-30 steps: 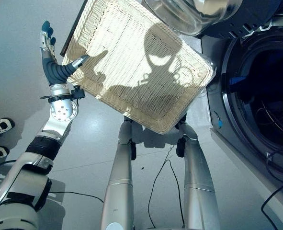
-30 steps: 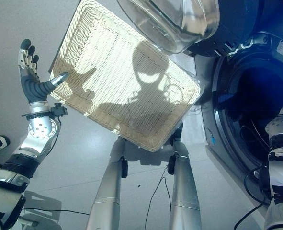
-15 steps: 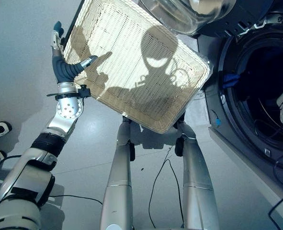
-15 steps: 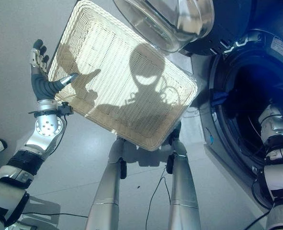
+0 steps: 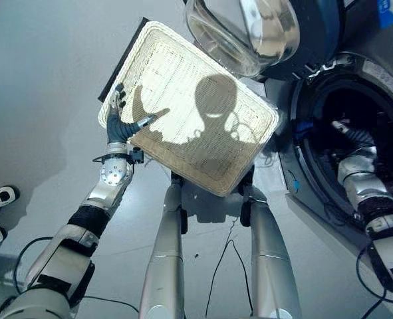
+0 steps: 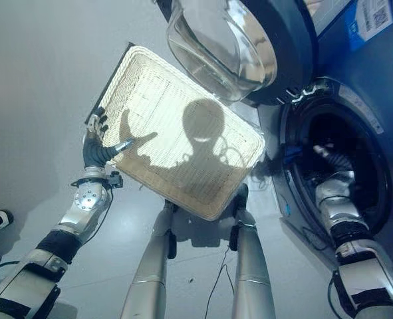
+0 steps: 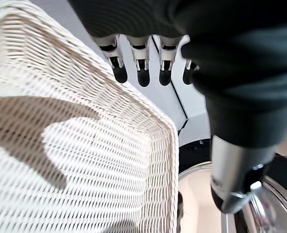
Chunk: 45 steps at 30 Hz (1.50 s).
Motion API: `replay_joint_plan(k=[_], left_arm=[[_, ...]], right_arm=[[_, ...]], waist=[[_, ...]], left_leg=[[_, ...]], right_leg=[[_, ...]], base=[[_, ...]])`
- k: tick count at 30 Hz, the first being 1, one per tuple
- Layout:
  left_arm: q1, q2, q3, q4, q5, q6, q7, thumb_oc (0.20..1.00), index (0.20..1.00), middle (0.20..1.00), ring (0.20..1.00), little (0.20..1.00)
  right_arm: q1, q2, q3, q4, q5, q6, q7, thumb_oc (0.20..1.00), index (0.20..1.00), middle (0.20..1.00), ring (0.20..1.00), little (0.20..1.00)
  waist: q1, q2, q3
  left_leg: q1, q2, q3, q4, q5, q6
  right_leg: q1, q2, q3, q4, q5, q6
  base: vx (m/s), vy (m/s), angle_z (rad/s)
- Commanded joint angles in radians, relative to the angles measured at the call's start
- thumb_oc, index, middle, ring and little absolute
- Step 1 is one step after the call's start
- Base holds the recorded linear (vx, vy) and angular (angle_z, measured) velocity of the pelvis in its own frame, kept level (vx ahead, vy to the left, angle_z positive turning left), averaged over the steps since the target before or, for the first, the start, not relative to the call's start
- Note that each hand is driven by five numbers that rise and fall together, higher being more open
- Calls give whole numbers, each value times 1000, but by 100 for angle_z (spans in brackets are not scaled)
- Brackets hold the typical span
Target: Put the clothes into the washing machine.
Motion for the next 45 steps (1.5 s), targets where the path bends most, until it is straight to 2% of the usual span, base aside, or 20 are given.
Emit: replay_joint_plan(k=[1,7,12,17,21,23,26,27,28,31,34,39,45], left_arm=[[15,-29,39,45,23,-5,7,1000,1000,1000,1000,1000],[104,-74,45,92,81,22,21,1000,1000,1000,1000,1000],[211,-118,75,151,100,-3,2,1000,1000,1000,1000,1000],[350,-159,107,252,82,-28,-92,1000,1000,1000,1000,1000],[464,-174,128,330,89,-22,-173,1000,1000,1000,1000,1000],[480,-180,130,354,92,-13,-189,1000,1000,1000,1000,1000],[534,-199,134,475,121,42,-255,1000,1000,1000,1000,1000],[556,-206,135,522,131,55,-282,1000,1000,1000,1000,1000],[559,-208,135,535,136,57,-291,1000,1000,1000,1000,1000],[578,-226,139,600,150,88,-340,1000,1000,1000,1000,1000],[598,-248,165,645,138,137,-373,1000,1000,1000,1000,1000],[629,-262,211,699,148,225,-473,1000,1000,1000,1000,1000],[644,-266,213,721,153,273,-541,1000,1000,1000,1000,1000]], right_arm=[[49,42,26,-68,-62,-24,33,1000,1000,1000,1000,1000],[194,150,76,-161,-134,-20,60,1000,1000,1000,1000,1000],[300,183,79,-158,-192,-65,76,1000,1000,1000,1000,1000],[423,213,89,-132,-294,-111,96,1000,1000,1000,1000,1000],[525,237,80,-91,-363,-123,130,1000,1000,1000,1000,1000],[540,244,78,-68,-378,-129,143,1000,1000,1000,1000,1000],[589,277,79,67,-390,-135,225,1000,1000,1000,1000,1000],[600,299,71,153,-361,-129,298,1000,1000,1000,1000,1000],[602,307,67,185,-355,-135,313,1000,1000,1000,1000,1000],[608,349,36,344,-269,-87,453,1000,1000,1000,1000,1000],[616,377,-3,432,-231,-5,524,1000,1000,1000,1000,1000],[627,400,-62,530,-200,84,584,1000,1000,1000,1000,1000],[631,405,-97,581,-211,119,629,1000,1000,1000,1000,1000]], waist=[[-1,-60,-23],[-4,-65,-23],[5,-54,-23],[19,-43,-26],[18,-41,-115],[18,-42,-136],[16,-48,-230],[19,-47,-266],[21,-46,-278],[38,-42,-343],[50,-38,-395],[58,-38,-453],[56,-34,-477]], left_leg=[[51,-70,75,129,-165,55],[168,-59,90,100,-168,54],[285,-51,99,50,-160,50],[467,-51,95,1,-167,42],[564,-44,98,-49,-166,34],[585,-42,100,-60,-166,33],[666,-34,108,-108,-161,28],[696,-29,112,-123,-161,27],[703,-28,114,-127,-161,27],[747,-21,115,-159,-157,25],[787,-17,116,-184,-156,23],[840,-14,130,-198,-175,24],[871,-14,140,-199,-192,30]], right_leg=[[100,46,-32,-210,159,58],[205,43,-20,-218,138,57],[311,31,-20,-239,122,62],[503,12,-25,-280,98,67],[617,7,-36,-338,92,64],[642,8,-36,-351,92,65],[734,9,-41,-404,94,70],[764,8,-45,-421,95,71],[772,7,-46,-425,95,72],[821,7,-56,-459,99,74],[860,9,-62,-482,100,74],[909,12,-59,-497,86,72],[933,15,-50,-497,74,70]], base=[[-18,49,-3],[-13,44,-1],[9,32,-3],[23,-3,-3],[106,-27,-3],[114,-29,3],[192,-34,7],[161,-14,7],[140,-13,2],[115,-9,5],[118,6,4],[129,16,2],[75,23,-2]])
